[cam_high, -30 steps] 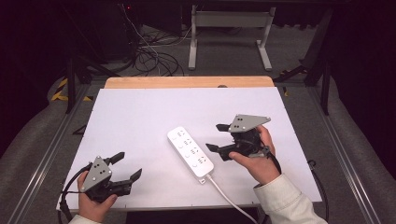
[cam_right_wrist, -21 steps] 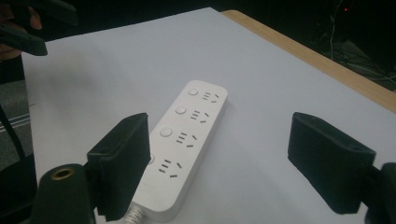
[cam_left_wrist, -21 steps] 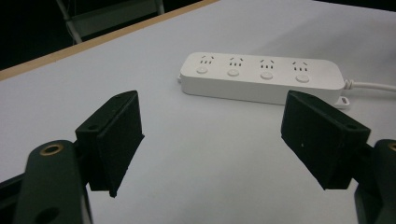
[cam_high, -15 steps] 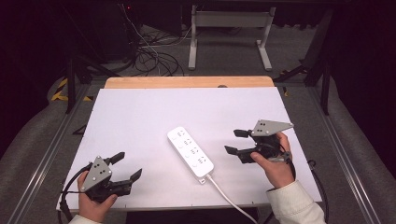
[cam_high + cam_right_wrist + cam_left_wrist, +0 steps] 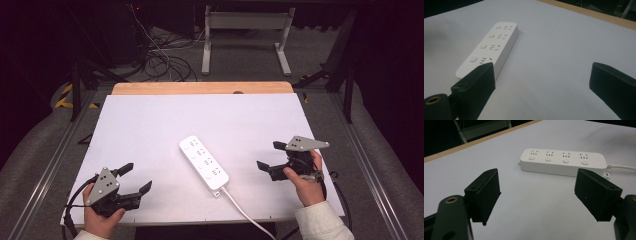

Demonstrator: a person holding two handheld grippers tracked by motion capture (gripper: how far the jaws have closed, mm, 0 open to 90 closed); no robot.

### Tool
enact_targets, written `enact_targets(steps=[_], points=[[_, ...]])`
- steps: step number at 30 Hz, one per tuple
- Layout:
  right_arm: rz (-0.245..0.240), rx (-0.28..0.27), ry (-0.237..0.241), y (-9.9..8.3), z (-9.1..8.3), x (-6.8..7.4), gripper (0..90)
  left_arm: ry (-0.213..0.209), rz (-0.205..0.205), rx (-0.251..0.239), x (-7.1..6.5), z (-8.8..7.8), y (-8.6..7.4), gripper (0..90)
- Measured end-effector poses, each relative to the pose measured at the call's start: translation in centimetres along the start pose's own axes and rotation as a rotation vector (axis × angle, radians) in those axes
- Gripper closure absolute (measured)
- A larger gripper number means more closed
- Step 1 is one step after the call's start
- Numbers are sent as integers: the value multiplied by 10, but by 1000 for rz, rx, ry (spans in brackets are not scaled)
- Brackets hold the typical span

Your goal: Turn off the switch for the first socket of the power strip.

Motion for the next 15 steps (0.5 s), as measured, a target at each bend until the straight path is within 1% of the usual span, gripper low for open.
enact_targets(steps=[1,2,4,6,10,12,15], points=[[10,3,-10,-6,-1,-4,70,0,1,0,0,0,0,208],[10,3,-10,-6,-1,-4,70,-1,1,-1,0,0,0,208],[15,2,-18,-11,0,-8,71,-1,1,-2,0,0,0,207],[20,-3,-10,-17,1,-10,70,-1,1,-2,0,0,0,206],[17,-5,-15,-29,3,-14,63,-1,0,-2,0,0,0,201],[16,-4,-16,-32,4,-15,63,0,5,-2,0,0,0,201],[12,6,-19,-41,5,-17,62,1,6,-1,0,0,0,198]])
Point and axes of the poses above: each handheld gripper's, and its own axes: z roughly forward along the jaws, y roughly out of its top, x roughly to its left, the point moved 3 cm from there along z, roughly forward along the jaws, and after that the axes turned 8 degrees about x, right-handed, at the moved point
